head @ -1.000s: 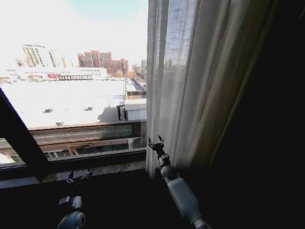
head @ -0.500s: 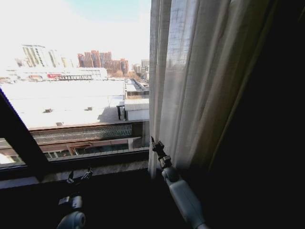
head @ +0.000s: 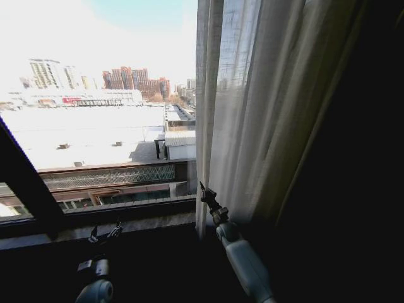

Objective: Open the curtains by pulling them apart, changing their state from closed to fully open.

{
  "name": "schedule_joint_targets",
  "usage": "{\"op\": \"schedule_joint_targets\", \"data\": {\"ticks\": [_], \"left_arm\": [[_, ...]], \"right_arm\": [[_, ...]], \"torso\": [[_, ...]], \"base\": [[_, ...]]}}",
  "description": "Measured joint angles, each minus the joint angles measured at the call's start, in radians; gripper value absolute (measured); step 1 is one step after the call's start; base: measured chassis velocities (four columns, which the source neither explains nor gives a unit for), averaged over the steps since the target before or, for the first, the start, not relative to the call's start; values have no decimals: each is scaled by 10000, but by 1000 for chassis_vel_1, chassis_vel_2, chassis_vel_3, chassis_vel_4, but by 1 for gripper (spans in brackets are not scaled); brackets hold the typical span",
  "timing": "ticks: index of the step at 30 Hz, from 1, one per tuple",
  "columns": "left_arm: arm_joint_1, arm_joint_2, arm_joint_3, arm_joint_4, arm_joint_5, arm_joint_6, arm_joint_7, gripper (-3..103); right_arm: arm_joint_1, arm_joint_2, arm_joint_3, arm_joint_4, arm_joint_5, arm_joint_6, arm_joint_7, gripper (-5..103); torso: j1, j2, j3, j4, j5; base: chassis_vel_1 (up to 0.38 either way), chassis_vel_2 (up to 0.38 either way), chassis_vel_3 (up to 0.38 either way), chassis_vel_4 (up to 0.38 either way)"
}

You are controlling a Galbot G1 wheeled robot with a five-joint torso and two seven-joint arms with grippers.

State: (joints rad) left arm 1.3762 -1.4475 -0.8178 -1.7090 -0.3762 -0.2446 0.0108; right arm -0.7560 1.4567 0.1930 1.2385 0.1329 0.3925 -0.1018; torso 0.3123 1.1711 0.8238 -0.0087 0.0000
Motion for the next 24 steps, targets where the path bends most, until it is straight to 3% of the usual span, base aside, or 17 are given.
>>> {"op": "schedule_joint_targets", "data": {"ticks": [10, 24], "left_arm": [[1, 0, -1, 0, 0, 0, 0, 100], [0, 0, 1, 0, 0, 0, 0, 100]], "right_arm": [[125, -57, 23, -121, -2, 14, 6, 0], [-34, -109, -6, 25, -41, 297, 95, 0]], "torso": [[1, -1, 0, 0, 1], [-1, 0, -1, 0, 0]], "base": [[-134, -133, 148, 131], [-302, -293, 302, 294]]}}
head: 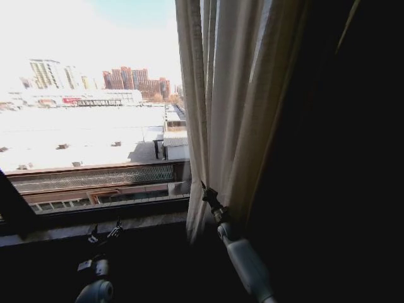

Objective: Open the curtains by pulling them apart, changing their state from closed to fully open.

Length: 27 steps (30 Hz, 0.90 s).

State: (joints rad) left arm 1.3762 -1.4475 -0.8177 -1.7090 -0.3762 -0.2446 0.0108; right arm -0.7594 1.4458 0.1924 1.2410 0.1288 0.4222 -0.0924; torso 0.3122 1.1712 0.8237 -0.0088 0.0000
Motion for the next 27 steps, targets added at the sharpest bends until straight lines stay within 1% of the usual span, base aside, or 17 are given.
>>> {"op": "schedule_joint_targets", "data": {"ticks": [2, 6, 9, 10, 12, 14, 15, 18, 22, 27], "left_arm": [[0, -1, 5, 0, 0, 0, 1, 100], [1, -2, 5, 0, 0, 0, 3, 100], [1, -2, 5, -1, 0, 0, 3, 100], [0, -2, 5, -1, 0, 0, 3, 100], [0, 0, 2, 0, 0, 0, 2, 100], [0, 3, -5, 0, 0, 0, -3, 100], [0, 4, -10, 0, 0, 0, -3, 100], [0, 4, -12, 0, 0, 0, -5, 100], [0, 3, -6, 0, 0, 0, -4, 100], [0, 0, -2, 0, 0, 0, -3, 100]], "right_arm": [[-3, -2, 28, -1, -82, 81, 6, 0], [-3, -20, 85, -24, -100, 164, -2, 0], [6, -20, 87, -25, -92, 223, 40, 0], [46, -17, 100, -46, -37, 332, 125, 0], [90, -1, 96, -36, -17, 335, 145, 0], [105, -10, 119, -17, -20, 303, 85, 0], [116, -26, 127, 13, -8, 256, 17, 0], [109, -71, 156, 58, 68, 165, -124, 0], [48, -116, 229, 78, 58, 123, -269, 0], [24, -124, 258, 66, -44, 119, -241, 0]], "torso": [[1, -2, 1, -7, 0], [0, -1, 1, -2, 5], [-1, 0, 0, -3, 6], [-1, 0, 0, -7, 3], [1, -2, 1, 4, -6], [2, -2, 2, 6, -9], [2, -3, 2, 8, -3], [1, -2, 1, 6, -3], [1, -2, 1, -3, 3], [1, -2, 1, 0, 0]], "base": [[-300, -319, 262, 334], [-170, -239, 180, 213], [8, -55, 61, 19], [0, 0, 0, 0], [0, 0, 0, 0], [27, 23, -15, -7], [53, 86, -44, -14], [18, 29, -15, -5], [-14, -19, 12, 20], [-94, -116, 108, 103]]}}
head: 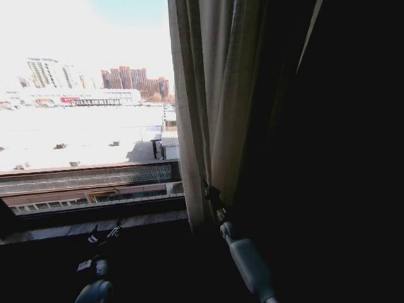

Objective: Open the curtains by pulling them apart, changing their state from closed to fully open.

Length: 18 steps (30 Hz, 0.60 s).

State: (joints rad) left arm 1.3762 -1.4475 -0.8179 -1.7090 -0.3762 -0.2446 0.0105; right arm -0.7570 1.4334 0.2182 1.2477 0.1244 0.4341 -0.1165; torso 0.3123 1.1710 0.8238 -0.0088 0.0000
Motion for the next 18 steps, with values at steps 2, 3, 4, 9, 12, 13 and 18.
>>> {"op": "schedule_joint_targets", "data": {"ticks": [2, 3, 4, 9, 12, 13, 18], "left_arm": [[0, 0, 0, 0, 0, 0, 0, 100], [0, 0, 0, 0, 0, 0, 0, 100], [0, 0, 2, 0, -1, 0, 1, 100], [0, -3, 7, 0, 0, 0, 5, 100], [0, -3, 8, -1, -1, 0, 6, 100], [0, -3, 8, 0, 0, 0, 6, 100], [0, 0, 0, 0, 0, 0, 4, 100]], "right_arm": [[7, 9, -26, -47, 3, 110, 71, 0], [12, 20, -29, -63, -23, 162, 87, 0], [32, 39, -24, -82, -139, 245, 101, 0], [203, 93, -13, -222, -729, 396, 150, 0], [439, 103, -68, -466, -1158, 391, 142, 0], [607, 118, -131, -639, -1310, 351, 238, 0], [1466, 267, -241, -1754, -1364, 131, 756, 0]], "torso": [[0, 0, 0, 2, 0], [0, 0, 0, 2, 1], [0, 0, 0, 0, -2], [1, 0, 0, -6, 3], [0, 0, 0, -6, 4], [0, 0, 1, -5, 3], [0, 0, 0, 8, -5]], "base": [[-138, -132, 144, 146], [-129, -149, 157, 148], [-167, -162, 163, 165], [-155, -133, 144, 137], [-74, -79, 59, 56], [-53, -18, 17, 27], [0, 0, 0, 0]]}}
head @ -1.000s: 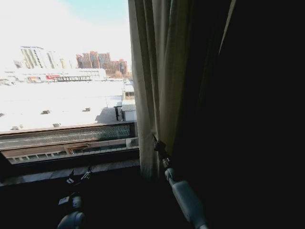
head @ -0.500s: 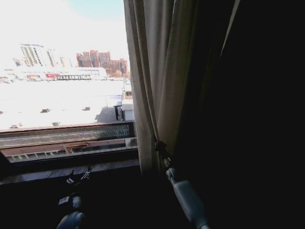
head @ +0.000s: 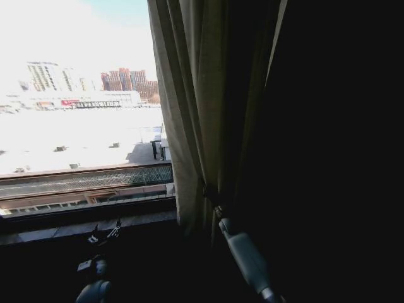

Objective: Open the curtains by pulling them apart, changing their state from closed to fully open.

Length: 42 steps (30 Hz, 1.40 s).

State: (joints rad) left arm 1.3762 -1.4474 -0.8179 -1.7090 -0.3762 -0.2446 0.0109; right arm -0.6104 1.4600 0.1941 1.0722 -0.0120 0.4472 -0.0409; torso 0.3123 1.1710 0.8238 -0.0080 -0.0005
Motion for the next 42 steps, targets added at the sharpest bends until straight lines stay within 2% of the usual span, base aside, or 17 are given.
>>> {"op": "schedule_joint_targets", "data": {"ticks": [3, 6, 8, 10, 12, 17, 23, 31, 38, 41, 42], "left_arm": [[1, 1, -1, 0, 0, 0, -1, 100], [1, 0, 1, 0, 0, 0, -1, 100], [0, -1, 3, 0, 0, 0, -1, 100], [0, -1, 3, 0, 0, 0, -1, 100], [0, -1, 3, 0, 0, 0, -1, 100], [1, -1, 2, 0, 0, 0, -1, 100], [0, -1, 2, 0, 0, 0, -1, 100], [1, -1, 2, 0, 0, 0, -1, 100], [1, -1, 2, 0, 0, 0, -1, 100], [0, -1, 1, 0, 0, 0, -1, 100], [0, -1, 1, 0, 0, 0, 0, 100]], "right_arm": [[418, 40, 2, -580, 39, -134, 265, 0], [1093, 26, 125, -1275, 145, -876, 976, 0], [1463, -82, 316, -1526, 116, -1517, 1734, 0], [1515, -115, 363, -1536, 108, -1656, 1930, 0], [1614, -265, 621, -1524, 86, -2095, 2626, 0], [1574, -465, 1036, -1462, -79, -2423, 3212, 0], [1176, -878, 2052, -1338, -1121, -3101, 4424, 0], [764, -1298, 2811, -1290, -1523, -3130, 4666, 0], [314, -1379, 2512, -677, -1243, -2885, 4500, 0], [-16, -1375, 2176, -93, -1108, -2678, 4141, 0], [-99, -1371, 2112, 67, -1087, -2637, 4071, 5]], "torso": [[-1, 0, 0, -1, 2], [1, 0, 1, -7, 5], [1, -1, 1, -11, 7], [1, 0, 1, -11, 7], [1, 0, 1, -11, 7], [1, 0, 1, -7, 4], [0, 1, 0, -9, 6], [0, 1, -1, -9, 5], [0, 1, 0, -10, 8], [0, 1, 0, -6, 7], [0, 1, 0, -7, 6]], "base": [[0, 0, 0, 0], [0, 0, 0, 0], [0, 0, 0, 0], [0, 0, 0, 0], [0, 0, 0, 0], [0, 0, 0, 0], [0, 0, 0, 0], [0, 0, 0, 0], [0, 0, 0, 0], [0, 0, 0, 0], [0, 0, 0, 0]]}}
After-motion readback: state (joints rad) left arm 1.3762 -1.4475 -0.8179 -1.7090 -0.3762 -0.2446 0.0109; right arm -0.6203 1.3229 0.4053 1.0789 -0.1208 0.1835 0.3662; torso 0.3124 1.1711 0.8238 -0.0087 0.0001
